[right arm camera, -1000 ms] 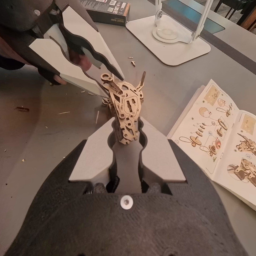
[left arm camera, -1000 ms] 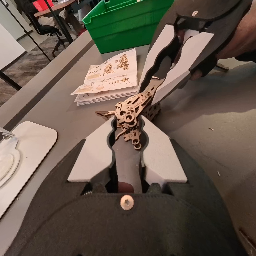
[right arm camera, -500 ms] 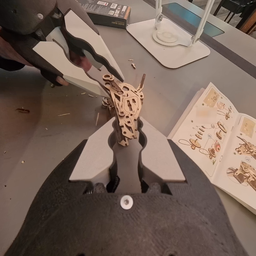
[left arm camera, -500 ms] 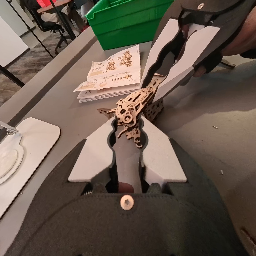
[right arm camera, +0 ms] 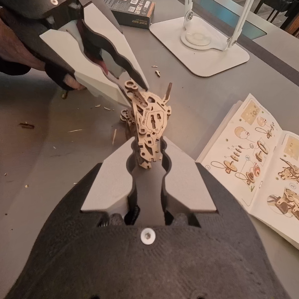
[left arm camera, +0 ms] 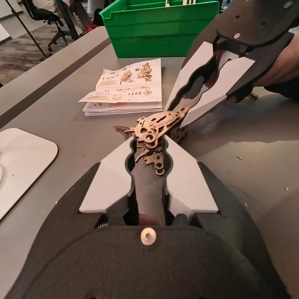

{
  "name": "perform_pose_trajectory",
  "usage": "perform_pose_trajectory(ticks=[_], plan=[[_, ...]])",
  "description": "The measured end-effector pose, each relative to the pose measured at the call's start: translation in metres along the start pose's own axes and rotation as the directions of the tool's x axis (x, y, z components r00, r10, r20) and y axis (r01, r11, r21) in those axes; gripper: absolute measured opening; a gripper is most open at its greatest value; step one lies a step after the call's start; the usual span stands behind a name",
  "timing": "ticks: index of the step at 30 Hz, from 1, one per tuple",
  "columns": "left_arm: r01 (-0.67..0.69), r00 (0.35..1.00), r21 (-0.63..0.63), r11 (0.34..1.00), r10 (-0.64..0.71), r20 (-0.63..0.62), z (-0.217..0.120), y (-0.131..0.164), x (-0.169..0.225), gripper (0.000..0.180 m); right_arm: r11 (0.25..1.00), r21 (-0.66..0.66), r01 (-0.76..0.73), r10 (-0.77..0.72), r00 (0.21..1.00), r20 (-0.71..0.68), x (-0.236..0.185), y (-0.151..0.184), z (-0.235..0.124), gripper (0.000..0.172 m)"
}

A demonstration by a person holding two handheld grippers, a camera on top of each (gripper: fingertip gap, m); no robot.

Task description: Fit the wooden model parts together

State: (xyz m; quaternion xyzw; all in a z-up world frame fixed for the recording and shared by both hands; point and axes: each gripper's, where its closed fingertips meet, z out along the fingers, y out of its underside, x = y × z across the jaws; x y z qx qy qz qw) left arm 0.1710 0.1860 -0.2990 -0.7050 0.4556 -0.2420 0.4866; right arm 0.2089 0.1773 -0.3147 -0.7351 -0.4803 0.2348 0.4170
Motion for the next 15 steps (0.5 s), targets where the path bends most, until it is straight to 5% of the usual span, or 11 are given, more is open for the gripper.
perform_pose_trajectory(ticks=[15], plan=[[-0.091, 0.996, 0.003, 0.996, 0.091, 0.025, -0.0020, 0.0002, 0.0063, 0.024, 1.000, 0.001, -0.006, 0.006, 1.000, 0.010, -0.0007, 0.0033, -0.0010, 0.024]])
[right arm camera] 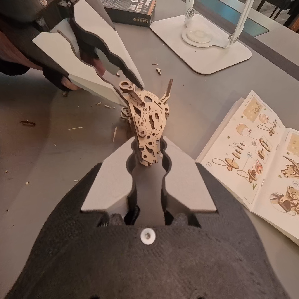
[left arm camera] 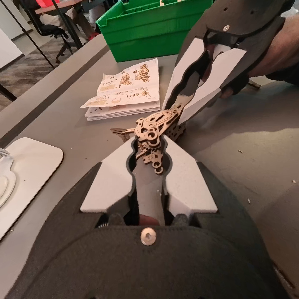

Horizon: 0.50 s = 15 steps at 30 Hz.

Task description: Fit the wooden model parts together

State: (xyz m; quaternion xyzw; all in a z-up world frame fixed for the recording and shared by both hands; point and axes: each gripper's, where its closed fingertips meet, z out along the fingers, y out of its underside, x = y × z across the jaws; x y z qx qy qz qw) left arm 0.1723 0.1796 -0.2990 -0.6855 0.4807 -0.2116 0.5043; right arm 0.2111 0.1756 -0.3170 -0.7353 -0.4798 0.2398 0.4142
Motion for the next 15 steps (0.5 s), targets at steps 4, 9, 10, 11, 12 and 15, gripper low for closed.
perform_pose_trajectory(ticks=[4, 9, 10, 11, 12, 15], plan=[[-0.007, 1.000, -0.004, 1.000, 0.007, 0.012, -0.0005, 0.0007, -0.0006, 0.024, 1.000, 0.000, 0.003, -0.003, 1.000, -0.004, 0.0001, -0.0015, 0.0003, 0.024], [0.004, 1.000, -0.007, 1.000, -0.004, 0.013, -0.0008, 0.0014, -0.0025, 0.025, 1.000, -0.004, 0.007, -0.007, 1.000, -0.001, 0.0001, -0.0020, 0.0017, 0.025], [0.006, 1.000, -0.005, 1.000, -0.006, 0.015, -0.0014, 0.0014, -0.0029, 0.024, 1.000, -0.002, 0.008, -0.008, 1.000, 0.000, -0.0001, -0.0026, 0.0020, 0.025], [0.002, 1.000, -0.004, 1.000, -0.002, 0.018, -0.0016, 0.0014, -0.0030, 0.024, 1.000, -0.001, 0.009, -0.009, 1.000, 0.000, -0.0002, -0.0030, 0.0022, 0.025], [0.000, 1.000, -0.005, 1.000, 0.001, 0.019, -0.0016, 0.0017, -0.0030, 0.025, 1.000, -0.002, 0.011, -0.011, 1.000, -0.001, -0.0001, -0.0030, 0.0024, 0.025], [0.007, 1.000, -0.006, 1.000, -0.006, 0.017, -0.0017, 0.0019, -0.0036, 0.025, 1.000, 0.003, 0.010, -0.010, 1.000, -0.001, -0.0001, -0.0039, 0.0024, 0.025]])
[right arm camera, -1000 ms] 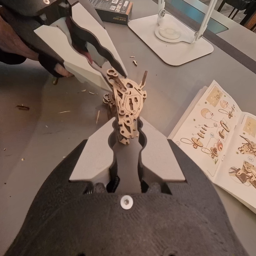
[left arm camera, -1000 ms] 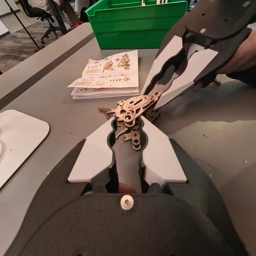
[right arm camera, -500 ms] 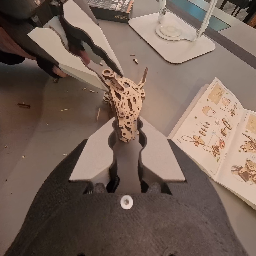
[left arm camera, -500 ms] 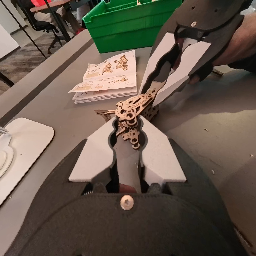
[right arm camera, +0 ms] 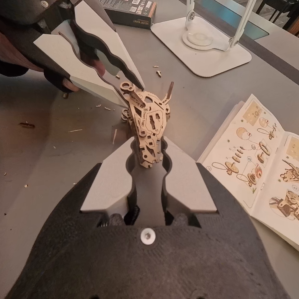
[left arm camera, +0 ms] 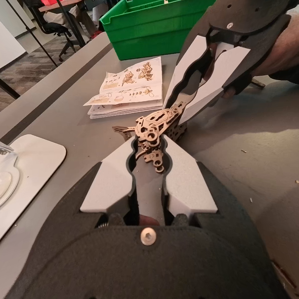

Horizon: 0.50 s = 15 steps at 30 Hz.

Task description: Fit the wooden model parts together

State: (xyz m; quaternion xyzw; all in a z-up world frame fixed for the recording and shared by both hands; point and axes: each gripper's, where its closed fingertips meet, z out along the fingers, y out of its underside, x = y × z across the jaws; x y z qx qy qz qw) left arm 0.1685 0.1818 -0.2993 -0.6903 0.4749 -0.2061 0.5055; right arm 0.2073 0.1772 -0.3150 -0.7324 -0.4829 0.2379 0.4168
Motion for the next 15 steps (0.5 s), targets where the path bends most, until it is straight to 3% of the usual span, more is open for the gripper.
perform_pose_trajectory(ticks=[15], plan=[[-0.001, 1.000, -0.029, 1.000, 0.001, 0.001, 0.003, 0.004, -0.001, 0.024, 0.998, 0.044, 0.043, -0.042, 0.998, -0.036, 0.005, -0.013, -0.007, 0.031]])
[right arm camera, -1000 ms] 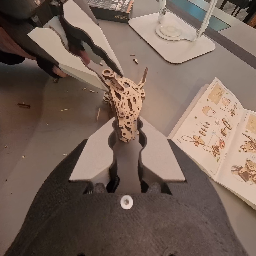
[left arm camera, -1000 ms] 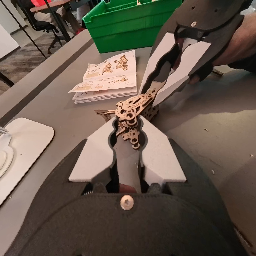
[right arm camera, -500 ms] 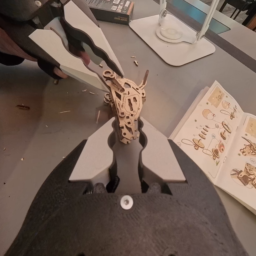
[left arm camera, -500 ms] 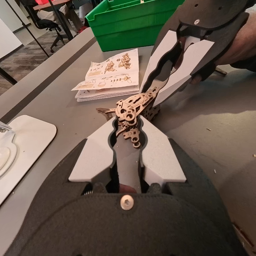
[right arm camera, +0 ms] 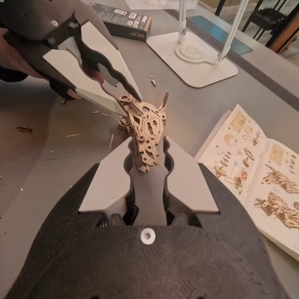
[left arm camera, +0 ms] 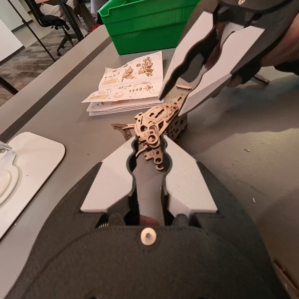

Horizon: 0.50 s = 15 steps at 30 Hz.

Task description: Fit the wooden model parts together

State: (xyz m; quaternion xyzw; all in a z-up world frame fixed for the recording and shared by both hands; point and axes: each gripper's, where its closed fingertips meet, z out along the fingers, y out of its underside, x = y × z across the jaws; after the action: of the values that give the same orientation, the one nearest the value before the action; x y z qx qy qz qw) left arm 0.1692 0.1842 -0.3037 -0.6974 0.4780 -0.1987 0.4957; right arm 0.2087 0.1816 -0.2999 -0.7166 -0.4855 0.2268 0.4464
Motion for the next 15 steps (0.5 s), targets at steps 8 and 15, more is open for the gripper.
perform_pose_trajectory(ticks=[8, 15], plan=[[-0.028, 1.000, -0.008, 1.000, 0.028, 0.003, 0.001, -0.001, 0.000, 0.024, 0.992, -0.047, 0.115, -0.112, 0.992, 0.059, -0.002, -0.004, 0.018, 0.039], [-0.031, 0.999, 0.006, 0.999, 0.031, -0.010, 0.002, -0.006, -0.001, 0.024, 0.996, -0.056, 0.074, -0.070, 0.996, 0.055, -0.001, -0.002, 0.021, 0.033]])
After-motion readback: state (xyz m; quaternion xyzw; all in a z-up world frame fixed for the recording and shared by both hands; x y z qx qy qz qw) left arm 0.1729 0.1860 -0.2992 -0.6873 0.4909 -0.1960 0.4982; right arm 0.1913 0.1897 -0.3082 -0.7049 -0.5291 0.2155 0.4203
